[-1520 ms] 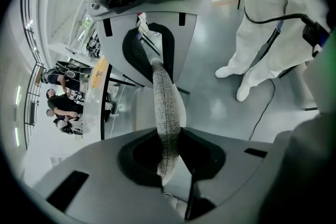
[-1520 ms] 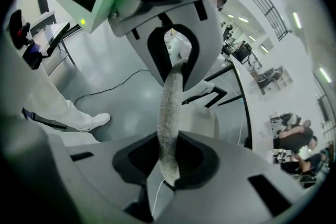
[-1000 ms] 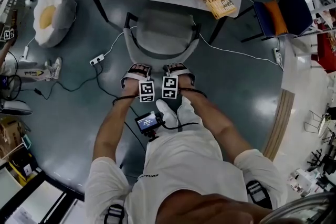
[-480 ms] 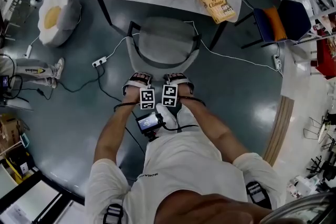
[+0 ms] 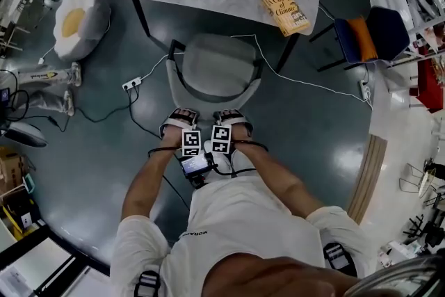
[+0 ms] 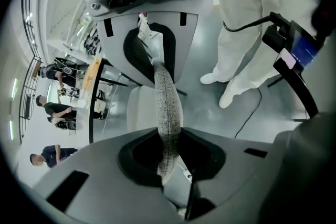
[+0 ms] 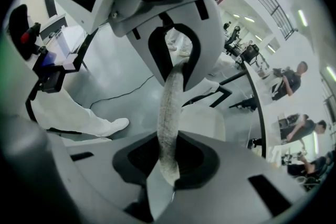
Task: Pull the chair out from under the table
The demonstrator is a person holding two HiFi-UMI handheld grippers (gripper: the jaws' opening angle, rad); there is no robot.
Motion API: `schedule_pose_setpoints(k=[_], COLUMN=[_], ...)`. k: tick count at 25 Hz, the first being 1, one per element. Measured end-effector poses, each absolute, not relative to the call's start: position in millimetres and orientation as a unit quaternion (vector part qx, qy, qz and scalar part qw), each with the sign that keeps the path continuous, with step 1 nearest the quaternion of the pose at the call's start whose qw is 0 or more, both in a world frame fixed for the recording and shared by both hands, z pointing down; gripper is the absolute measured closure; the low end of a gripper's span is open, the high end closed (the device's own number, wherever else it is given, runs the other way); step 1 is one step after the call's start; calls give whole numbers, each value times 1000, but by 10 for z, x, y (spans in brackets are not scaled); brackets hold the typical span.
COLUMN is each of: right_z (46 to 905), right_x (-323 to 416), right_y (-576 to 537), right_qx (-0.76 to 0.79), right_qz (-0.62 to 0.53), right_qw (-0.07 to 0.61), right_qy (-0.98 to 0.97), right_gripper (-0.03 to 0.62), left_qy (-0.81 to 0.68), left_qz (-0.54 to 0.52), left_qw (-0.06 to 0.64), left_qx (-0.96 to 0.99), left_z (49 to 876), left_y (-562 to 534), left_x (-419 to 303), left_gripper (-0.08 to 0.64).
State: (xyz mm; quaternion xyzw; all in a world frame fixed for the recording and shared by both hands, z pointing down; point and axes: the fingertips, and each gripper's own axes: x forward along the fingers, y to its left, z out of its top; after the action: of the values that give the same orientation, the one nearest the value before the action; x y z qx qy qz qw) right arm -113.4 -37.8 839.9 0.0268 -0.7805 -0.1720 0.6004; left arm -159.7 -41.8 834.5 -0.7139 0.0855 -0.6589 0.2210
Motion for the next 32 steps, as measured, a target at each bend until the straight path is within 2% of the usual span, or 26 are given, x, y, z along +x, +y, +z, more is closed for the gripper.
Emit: schedule_pose_setpoints(k=[32], right_z=[8335], right_x=[-1078], right_y=[333], right_qx=[-42], right_qz=[-168], right_qw=[606], right_qy=[-776], right_gripper=[512], left_qy=[48], left_qz=[-668], left_qw=[163], left_qx=[-725], left_z=[8273], left_y=[294], left_x=[-1529], left_gripper=[480])
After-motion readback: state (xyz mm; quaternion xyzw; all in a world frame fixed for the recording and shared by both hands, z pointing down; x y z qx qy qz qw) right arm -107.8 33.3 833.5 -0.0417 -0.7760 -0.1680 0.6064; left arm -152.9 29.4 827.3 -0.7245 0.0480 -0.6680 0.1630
